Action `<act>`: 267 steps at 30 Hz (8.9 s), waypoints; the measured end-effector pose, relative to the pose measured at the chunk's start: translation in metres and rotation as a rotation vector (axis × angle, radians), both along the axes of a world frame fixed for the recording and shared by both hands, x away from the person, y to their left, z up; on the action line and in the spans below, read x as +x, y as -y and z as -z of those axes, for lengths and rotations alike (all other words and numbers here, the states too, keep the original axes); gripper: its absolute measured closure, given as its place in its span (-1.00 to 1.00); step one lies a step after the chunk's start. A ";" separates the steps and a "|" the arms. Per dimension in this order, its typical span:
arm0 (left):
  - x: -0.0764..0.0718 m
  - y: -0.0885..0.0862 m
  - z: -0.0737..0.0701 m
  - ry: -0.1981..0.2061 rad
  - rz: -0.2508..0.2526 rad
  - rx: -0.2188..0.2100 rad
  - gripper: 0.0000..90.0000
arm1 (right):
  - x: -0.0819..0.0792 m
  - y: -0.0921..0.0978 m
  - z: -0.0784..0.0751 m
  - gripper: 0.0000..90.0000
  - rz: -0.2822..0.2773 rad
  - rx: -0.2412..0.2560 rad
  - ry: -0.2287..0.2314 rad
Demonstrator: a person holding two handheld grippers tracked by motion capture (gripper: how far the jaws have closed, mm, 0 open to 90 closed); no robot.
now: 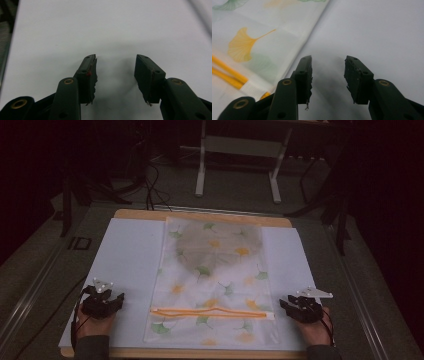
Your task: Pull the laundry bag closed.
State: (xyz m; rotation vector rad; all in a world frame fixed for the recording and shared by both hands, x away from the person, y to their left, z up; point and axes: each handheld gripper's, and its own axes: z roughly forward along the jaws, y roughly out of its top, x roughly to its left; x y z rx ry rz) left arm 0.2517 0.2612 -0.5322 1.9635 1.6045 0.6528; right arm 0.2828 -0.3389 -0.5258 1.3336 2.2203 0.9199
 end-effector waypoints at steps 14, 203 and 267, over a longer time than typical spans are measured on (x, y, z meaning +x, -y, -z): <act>-0.021 0.003 -0.001 0.006 0.160 -0.043 0.34 | 0.001 -0.018 -0.013 0.34 -0.123 -0.094 -0.019; -0.024 0.022 -0.011 -0.050 0.457 -0.282 0.39 | 0.007 -0.386 -0.024 0.87 -1.028 -0.365 -0.100; -0.005 0.046 0.005 -0.204 0.571 -0.466 0.92 | 0.004 -0.377 -0.026 0.87 -1.039 -0.365 -0.067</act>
